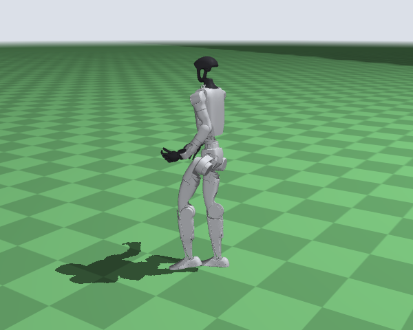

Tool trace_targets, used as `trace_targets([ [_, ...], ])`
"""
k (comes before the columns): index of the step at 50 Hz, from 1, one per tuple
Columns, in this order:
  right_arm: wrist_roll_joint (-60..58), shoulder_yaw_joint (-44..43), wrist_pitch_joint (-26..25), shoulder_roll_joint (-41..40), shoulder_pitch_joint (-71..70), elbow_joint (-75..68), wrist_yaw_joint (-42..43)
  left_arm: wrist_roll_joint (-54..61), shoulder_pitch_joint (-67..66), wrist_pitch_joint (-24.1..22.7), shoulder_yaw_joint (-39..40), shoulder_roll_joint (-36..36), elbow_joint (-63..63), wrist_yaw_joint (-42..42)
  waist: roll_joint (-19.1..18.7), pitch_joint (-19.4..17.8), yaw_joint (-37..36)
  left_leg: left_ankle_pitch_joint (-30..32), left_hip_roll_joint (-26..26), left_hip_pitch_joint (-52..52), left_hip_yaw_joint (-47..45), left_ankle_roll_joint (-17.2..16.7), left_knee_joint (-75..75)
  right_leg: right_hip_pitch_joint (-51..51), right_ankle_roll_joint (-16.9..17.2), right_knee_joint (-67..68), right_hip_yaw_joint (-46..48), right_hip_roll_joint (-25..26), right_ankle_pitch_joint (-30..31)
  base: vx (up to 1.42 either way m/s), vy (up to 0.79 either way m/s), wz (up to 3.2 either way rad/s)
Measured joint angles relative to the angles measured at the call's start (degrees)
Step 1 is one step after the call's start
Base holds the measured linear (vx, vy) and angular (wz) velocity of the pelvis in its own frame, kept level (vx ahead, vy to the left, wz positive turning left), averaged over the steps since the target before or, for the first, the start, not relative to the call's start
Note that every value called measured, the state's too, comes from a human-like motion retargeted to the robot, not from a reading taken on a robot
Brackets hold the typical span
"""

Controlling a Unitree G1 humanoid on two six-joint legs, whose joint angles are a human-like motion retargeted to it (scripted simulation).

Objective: Walk run

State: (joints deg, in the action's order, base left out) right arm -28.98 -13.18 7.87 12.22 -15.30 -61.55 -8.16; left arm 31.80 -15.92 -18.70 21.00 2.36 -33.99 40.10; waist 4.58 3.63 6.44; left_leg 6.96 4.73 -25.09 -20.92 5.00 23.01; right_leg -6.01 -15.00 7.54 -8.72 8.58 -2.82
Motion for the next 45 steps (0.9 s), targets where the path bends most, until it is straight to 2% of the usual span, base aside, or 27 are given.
trace_targets([
  [3,1.8,0.9,1.5,3.5,-5.4,2.0,1.7,-2.1,-0.3,0.3,0.7,-1.9,0.4,1.2,-1.4,-1.2,-3.2,-4.6,-3.7,-1.4,2.4,2.9,-16.4,4.9,0.0,0.8,-3.1,1.9,-2.3,1.1,0.07,-1.4],
  [4,2.2,0.8,1.7,4.5,-6.4,2.0,2.1,-2.9,-0.4,0.2,0.7,-2.6,0.3,1.4,-1.2,-1.4,-3.6,-6.0,-6.4,-2.2,7.1,2.5,-20.1,6.7,0.0,1.0,-2.8,1.6,-2.8,1.25,0.01,-0.59],
  [5,2.5,0.6,1.8,5.3,-7.2,1.9,2.6,-3.7,-0.5,0.1,0.7,-3.2,0.3,1.5,-0.9,-1.6,-3.8,-7.2,-9.5,-3.2,13.5,1.5,-23.4,8.6,0.0,1.1,-1.9,1.1,-3.1,1.38,-0.06,-0.17],
  [6,2.7,0.3,1.6,5.7,-7.0,1.6,2.9,-4.6,-0.5,-0.1,0.7,-3.8,0.2,1.5,-1.6,-2.0,-3.4,-8.2,-9.0,-2.7,12.2,-5.0,-23.5,10.8,0.0,1.3,-0.1,2.2,-2.5,1.36,-0.11,0.09],
  [7,3.0,-0.2,1.4,5.9,-6.7,1.2,3.2,-5.6,-0.5,-0.3,0.7,-4.4,0.1,1.5,-2.1,-2.3,-3.1,-8.9,-8.7,-2.2,11.5,-8.6,-23.0,12.6,0.0,1.6,1.5,3.2,-1.4,1.24,-0.18,0.28],
  [8,3.2,-0.8,1.1,5.9,-6.0,0.7,3.7,-6.8,-0.2,-0.4,0.7,-5.0,0.1,1.4,-2.0,-2.3,-3.0,-8.8,-9.0,-1.8,12.1,-6.6,-21.1,13.8,0.0,2.1,2.8,3.9,0.6,1.16,-0.29,-0.12],
  [10,4.2,-1.6,0.3,4.9,-3.7,-1.5,4.9,-9.4,0.0,-0.8,1.1,-5.9,0.5,1.5,-1.5,-1.3,-6.1,-8.4,-6.7,-1.2,11.3,-5.0,-16.8,15.5,0.0,4.1,5.1,4.8,8.7,1.15,-0.37,-1.21],
  [12,4.1,-3.7,-0.8,3.3,-0.9,-6.0,5.0,-12.2,-0.6,-1.7,1.5,-5.4,1.1,1.8,-0.8,0.1,-11.3,-2.1,-3.7,0.0,8.9,-7.0,-14.0,14.7,3.6,10.7,6.9,3.9,21.0,1.41,-0.12,-1.82],
  [13,3.0,-5.0,-1.5,2.2,0.6,-8.7,4.6,-12.9,-0.9,-2.0,1.8,-4.9,1.3,1.8,-0.2,1.0,-11.1,-3.3,-4.9,-0.7,15.2,-5.7,-11.3,12.6,6.3,15.7,8.7,3.1,26.3,1.36,-0.03,-0.96],
  [15,0.4,-5.1,-3.1,-0.1,3.4,-14.9,4.0,-12.0,-0.9,-1.7,2.9,-3.9,0.5,1.3,1.5,1.1,-9.4,-6.9,-8.1,-1.3,23.2,-5.5,-6.4,6.2,10.9,31.8,11.0,1.2,32.8,1.36,-0.04,-0.5],
  [16,0.4,-3.7,-3.6,-0.7,4.3,-18.8,4.5,-10.6,0.1,-1.1,2.6,-3.7,-0.4,0.8,2.4,0.5,-8.5,-8.7,-5.9,0.8,13.7,-4.7,-4.8,2.9,12.9,39.7,12.7,-1.5,32.8,1.21,-0.08,-0.44],
  [17,0.4,-2.6,-3.8,-1.3,5.3,-22.6,4.9,-9.2,1.2,-0.7,1.9,-3.6,-1.3,0.1,1.9,0.4,-7.9,-10.1,-3.3,3.2,6.9,-3.9,-4.6,0.2,13.4,44.5,15.2,-2.8,32.4,0.99,-0.09,-0.49],
  [18,0.2,-1.9,-3.5,-1.8,6.7,-26.2,5.2,-8.1,2.4,-0.7,0.8,-3.7,-2.2,-0.8,-1.2,1.0,-7.7,-10.5,0.1,5.9,5.2,-3.5,-7.0,-1.8,11.2,43.2,19.0,-1.2,31.0,0.94,-0.08,-0.41],
  [20,-1.3,-1.2,-3.3,-2.2,10.3,-32.3,4.7,-6.3,5.3,-1.3,-1.8,-3.6,-4.2,-2.9,-3.9,0.8,-6.3,-11.7,0.4,9.3,8.6,-3.8,-8.9,-6.7,8.9,43.3,21.5,0.8,26.2,0.88,-0.12,0.09],
  [23,-5.9,-0.4,-5.5,-3.9,17.2,-35.9,3.2,-3.9,8.9,-2.6,-5.6,-3.7,-4.2,-5.4,-5.9,-1.1,0.1,-10.9,0.2,14.0,9.7,-4.1,-13.1,-15.5,12.2,40.9,20.8,1.8,20.0,0.77,-0.18,0.96],
  [25,-10.0,-1.3,-6.8,-4.9,22.8,-35.9,2.7,-2.4,10.3,-3.0,-8.3,-3.9,-2.4,-5.2,-6.9,-1.7,4.1,-11.6,-0.4,16.9,10.5,-4.4,-15.4,-20.6,13.5,36.1,20.9,-0.8,15.3,1.0,-0.21,0.74],
  [27,-13.6,-2.8,-7.9,-5.2,28.3,-35.9,1.7,-1.2,11.4,-2.6,-10.1,-4.0,-0.3,-4.0,-7.4,-1.9,6.8,-13.1,-1.6,20.2,10.3,-4.6,-17.2,-24.1,12.5,28.3,23.4,-6.1,12.6,0.94,-0.18,0.19],
  [30,-15.8,-3.8,-9.7,-5.0,34.9,-35.9,-1.1,0.5,14.1,-1.1,-10.4,-4.8,1.6,-1.7,-6.5,-2.8,10.4,-15.5,-4.1,25.7,9.0,-5.3,-19.1,-27.2,13.1,14.2,27.5,-14.1,11.9,0.81,-0.23,-0.18],
  [34,-14.6,-6.6,-11.3,-5.2,40.7,-35.9,-2.2,2.4,15.9,-0.6,-11.6,-6.5,1.7,-0.8,-5.4,-3.3,11.7,-17.3,-5.2,32.9,6.0,-8.2,-19.7,-29.9,14.7,-1.4,28.6,-16.1,7.7,0.99,-0.44,-0.64],
  [35,-13.9,-7.6,-11.9,-5.3,41.8,-35.9,-2.3,2.7,16.0,-0.7,-12.1,-6.7,1.4,-1.0,-5.8,-2.8,11.6,-16.8,-4.8,33.9,5.3,-9.1,-19.3,-30.1,14.2,-3.6,30.0,-16.0,6.6,1.02,-0.46,-0.61],
  [37,-11.8,-9.7,-13.0,-5.7,43.0,-35.9,-2.7,2.5,15.6,-0.8,-12.7,-6.3,0.3,-1.6,-7.3,-1.7,12.7,-12.1,-2.8,34.8,6.0,-12.1,-17.1,-28.8,8.6,-3.0,35.0,-15.5,6.9,1.03,-0.49,-0.21],
  [38,-10.5,-10.7,-13.6,-5.8,43.1,-35.9,-2.9,2.2,15.2,-0.9,-13.0,-5.8,-0.3,-2.0,-7.9,-0.8,13.3,-8.2,-2.2,34.9,7.1,-14.3,-15.5,-27.9,7.1,-1.5,36.4,-15.4,6.0,1.15,-0.59,0.11],
  [40,-8.2,-13.5,-13.7,-6.1,42.8,-35.9,-2.5,1.1,13.4,-1.4,-13.5,-4.8,-1.0,-2.1,-8.2,0.5,15.3,4.0,-1.8,35.2,11.7,-18.9,-10.5,-26.4,5.5,-0.1,38.7,-15.8,10.6,1.15,-0.6,0.12],
  [42,-5.2,-16.0,-12.7,-6.1,40.0,-35.9,-1.0,-0.2,11.1,-1.7,-13.1,-3.1,-1.4,-1.2,-6.4,2.4,14.3,17.7,-5.1,32.3,12.4,-20.0,-1.4,-26.8,4.0,4.3,24.6,-14.3,7.5,1.18,-0.61,-0.9],
  [43,-3.1,-16.9,-12.3,-6.2,37.8,-35.9,-0.2,-0.8,9.8,-1.8,-12.9,-2.2,-1.5,-0.9,-5.4,2.1,13.4,21.7,-5.2,29.9,12.3,-20.0,6.6,-26.0,2.7,6.2,19.4,-12.2,5.0,1.09,-0.54,-1.8],
  [45,1.1,-17.5,-11.5,-5.8,31.7,-35.9,0.8,-0.9,7.7,-2.4,-12.2,-0.8,-1.9,-1.1,-6.6,-0.6,10.7,23.0,-2.7,23.2,14.1,-20.0,28.9,-21.1,0.7,8.2,25.1,-8.3,2.7,1.0,-0.43,-2.39],
])
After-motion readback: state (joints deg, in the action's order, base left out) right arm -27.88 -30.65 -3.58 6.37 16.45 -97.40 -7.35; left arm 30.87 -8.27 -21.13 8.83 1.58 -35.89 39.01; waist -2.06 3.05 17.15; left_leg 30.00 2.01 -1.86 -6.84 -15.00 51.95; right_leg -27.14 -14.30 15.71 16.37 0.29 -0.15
